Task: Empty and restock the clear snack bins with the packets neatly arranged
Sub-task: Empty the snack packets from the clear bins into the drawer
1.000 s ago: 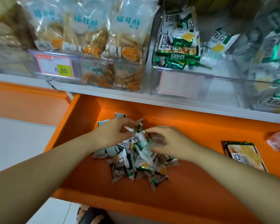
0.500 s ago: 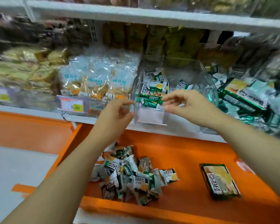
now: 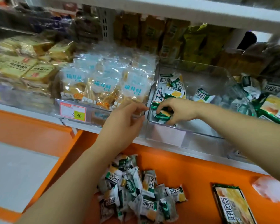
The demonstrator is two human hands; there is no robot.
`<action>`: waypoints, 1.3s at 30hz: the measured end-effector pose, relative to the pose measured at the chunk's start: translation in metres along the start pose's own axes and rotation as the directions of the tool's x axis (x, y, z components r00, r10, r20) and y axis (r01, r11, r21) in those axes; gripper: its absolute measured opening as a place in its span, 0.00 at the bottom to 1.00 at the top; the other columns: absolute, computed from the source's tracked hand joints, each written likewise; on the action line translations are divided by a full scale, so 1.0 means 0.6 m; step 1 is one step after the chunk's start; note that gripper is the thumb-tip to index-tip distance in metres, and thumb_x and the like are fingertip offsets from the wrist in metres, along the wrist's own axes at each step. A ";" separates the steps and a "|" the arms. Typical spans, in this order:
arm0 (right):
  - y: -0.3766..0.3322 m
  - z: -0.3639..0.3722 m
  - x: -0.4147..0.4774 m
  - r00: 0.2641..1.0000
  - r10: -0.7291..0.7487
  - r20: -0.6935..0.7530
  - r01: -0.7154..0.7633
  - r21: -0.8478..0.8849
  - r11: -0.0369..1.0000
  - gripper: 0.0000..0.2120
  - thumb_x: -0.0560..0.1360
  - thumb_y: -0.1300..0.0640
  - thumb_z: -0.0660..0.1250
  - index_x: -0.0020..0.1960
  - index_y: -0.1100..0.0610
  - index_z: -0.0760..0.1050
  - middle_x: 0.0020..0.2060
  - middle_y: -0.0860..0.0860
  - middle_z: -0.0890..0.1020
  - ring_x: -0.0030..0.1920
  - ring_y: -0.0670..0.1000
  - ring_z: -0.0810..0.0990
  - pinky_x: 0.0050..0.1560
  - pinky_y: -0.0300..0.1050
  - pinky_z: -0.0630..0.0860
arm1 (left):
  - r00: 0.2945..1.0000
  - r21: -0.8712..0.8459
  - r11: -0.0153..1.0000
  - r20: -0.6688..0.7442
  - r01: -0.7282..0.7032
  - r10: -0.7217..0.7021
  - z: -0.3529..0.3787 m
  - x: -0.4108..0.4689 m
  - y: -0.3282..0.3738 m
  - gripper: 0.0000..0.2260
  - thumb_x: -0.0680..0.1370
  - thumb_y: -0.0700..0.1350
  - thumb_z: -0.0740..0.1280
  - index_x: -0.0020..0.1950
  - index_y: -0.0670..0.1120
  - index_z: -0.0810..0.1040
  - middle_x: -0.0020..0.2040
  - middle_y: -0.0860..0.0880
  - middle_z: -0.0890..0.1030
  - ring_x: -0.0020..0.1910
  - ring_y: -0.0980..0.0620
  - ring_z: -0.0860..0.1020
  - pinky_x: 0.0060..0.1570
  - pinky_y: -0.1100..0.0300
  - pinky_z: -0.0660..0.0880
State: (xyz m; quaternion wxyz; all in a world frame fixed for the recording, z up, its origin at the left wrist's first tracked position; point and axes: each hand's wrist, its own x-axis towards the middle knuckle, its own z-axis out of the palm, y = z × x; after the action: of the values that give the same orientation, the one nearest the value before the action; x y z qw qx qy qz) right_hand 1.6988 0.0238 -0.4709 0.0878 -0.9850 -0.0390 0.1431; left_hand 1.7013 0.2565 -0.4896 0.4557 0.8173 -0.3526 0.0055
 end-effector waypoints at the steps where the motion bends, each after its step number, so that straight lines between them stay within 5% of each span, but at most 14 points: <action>1: 0.004 0.002 0.007 1.000 -0.013 -0.019 0.013 -0.011 1.000 0.26 0.68 0.54 0.76 0.63 0.53 0.74 0.52 0.51 0.75 0.48 0.50 0.73 0.45 0.40 0.69 | 1.000 -0.002 1.000 -0.006 -0.010 0.010 0.000 0.001 0.000 0.10 0.79 0.41 0.64 0.56 0.55 0.76 0.48 0.63 0.72 0.43 0.69 0.75 0.41 0.77 0.69; 10: 0.028 0.005 0.010 0.983 -0.015 -0.181 0.010 -0.032 0.999 0.23 0.70 0.59 0.73 0.62 0.54 0.70 0.52 0.55 0.78 0.49 0.54 0.75 0.49 0.48 0.73 | 0.999 0.008 1.000 -0.031 -0.025 0.025 0.005 -0.001 -0.002 0.08 0.78 0.41 0.65 0.54 0.54 0.76 0.48 0.63 0.73 0.41 0.67 0.74 0.40 0.77 0.67; 13: 0.019 -0.005 -0.007 0.995 -0.081 -0.064 0.079 -0.033 0.996 0.33 0.71 0.62 0.72 0.71 0.50 0.63 0.59 0.52 0.74 0.55 0.51 0.73 0.55 0.44 0.70 | 0.999 0.017 1.000 -0.032 -0.024 0.024 0.006 0.000 -0.002 0.08 0.78 0.42 0.65 0.54 0.53 0.76 0.47 0.63 0.73 0.40 0.67 0.73 0.39 0.76 0.68; 17: 0.006 0.001 -0.013 0.978 -0.155 0.141 0.181 -0.197 0.964 0.35 0.71 0.68 0.66 0.73 0.47 0.63 0.69 0.55 0.65 0.68 0.56 0.66 0.66 0.51 0.66 | 0.999 0.025 0.999 -0.037 -0.031 0.032 0.007 0.000 -0.002 0.08 0.78 0.42 0.65 0.54 0.52 0.76 0.46 0.63 0.72 0.39 0.70 0.72 0.36 0.78 0.66; 22: 0.003 0.016 -0.002 0.982 -0.151 0.114 0.183 -0.379 0.907 0.29 0.73 0.67 0.61 0.71 0.46 0.67 0.72 0.57 0.60 0.66 0.60 0.70 0.61 0.52 0.71 | 0.999 0.049 0.998 -0.039 -0.034 0.036 0.007 0.001 -0.002 0.08 0.78 0.42 0.65 0.55 0.50 0.77 0.46 0.63 0.72 0.39 0.70 0.72 0.38 0.78 0.66; 27: 0.024 -0.007 -0.020 0.991 -0.102 -0.090 0.088 -0.145 0.985 0.26 0.68 0.58 0.74 0.65 0.51 0.72 0.54 0.57 0.72 0.54 0.56 0.72 0.52 0.46 0.70 | 0.998 0.046 0.998 -0.037 -0.046 0.048 0.006 0.002 -0.004 0.08 0.78 0.41 0.65 0.55 0.50 0.78 0.46 0.61 0.73 0.39 0.71 0.72 0.38 0.77 0.66; 32: 0.016 -0.060 -0.090 0.949 -0.063 -0.310 0.081 0.047 0.996 0.27 0.66 0.53 0.77 0.62 0.51 0.74 0.59 0.53 0.76 0.58 0.51 0.72 0.58 0.44 0.68 | 0.998 0.039 0.998 -0.026 -0.052 0.053 0.004 0.002 -0.004 0.09 0.78 0.41 0.65 0.56 0.50 0.77 0.49 0.60 0.73 0.40 0.72 0.72 0.40 0.79 0.66; 34: -0.010 -0.074 -0.128 0.924 -0.052 -0.379 0.119 0.156 0.980 0.25 0.65 0.53 0.77 0.60 0.45 0.73 0.60 0.47 0.76 0.59 0.45 0.72 0.55 0.35 0.69 | 0.999 0.033 0.998 -0.015 -0.047 0.048 0.002 0.001 -0.003 0.10 0.78 0.40 0.65 0.58 0.51 0.77 0.51 0.58 0.74 0.42 0.71 0.72 0.42 0.79 0.67; 36: -0.050 -0.076 -0.170 0.923 -0.061 -0.380 0.173 0.268 0.948 0.24 0.65 0.52 0.75 0.57 0.38 0.71 0.59 0.39 0.75 0.56 0.38 0.72 0.49 0.25 0.69 | 0.998 0.027 0.998 -0.016 -0.054 0.054 0.001 -0.005 -0.002 0.11 0.79 0.40 0.65 0.59 0.50 0.77 0.52 0.57 0.75 0.44 0.67 0.75 0.43 0.77 0.69; 39: -0.100 -0.042 -0.219 0.956 -0.118 -0.268 0.218 0.383 0.897 0.25 0.63 0.49 0.74 0.56 0.37 0.71 0.57 0.35 0.75 0.55 0.34 0.74 0.52 0.26 0.70 | 0.997 0.057 0.996 -0.016 -0.072 0.073 -0.003 -0.018 -0.006 0.10 0.79 0.40 0.65 0.59 0.49 0.78 0.51 0.56 0.76 0.43 0.60 0.77 0.43 0.72 0.73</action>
State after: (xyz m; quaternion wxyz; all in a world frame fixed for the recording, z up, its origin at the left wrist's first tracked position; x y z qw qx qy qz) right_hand 1.5772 0.0655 -0.3996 0.3080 -0.9476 -0.0829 0.0207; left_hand 1.6960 0.2650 -0.4947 0.4354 0.8163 -0.3774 0.0394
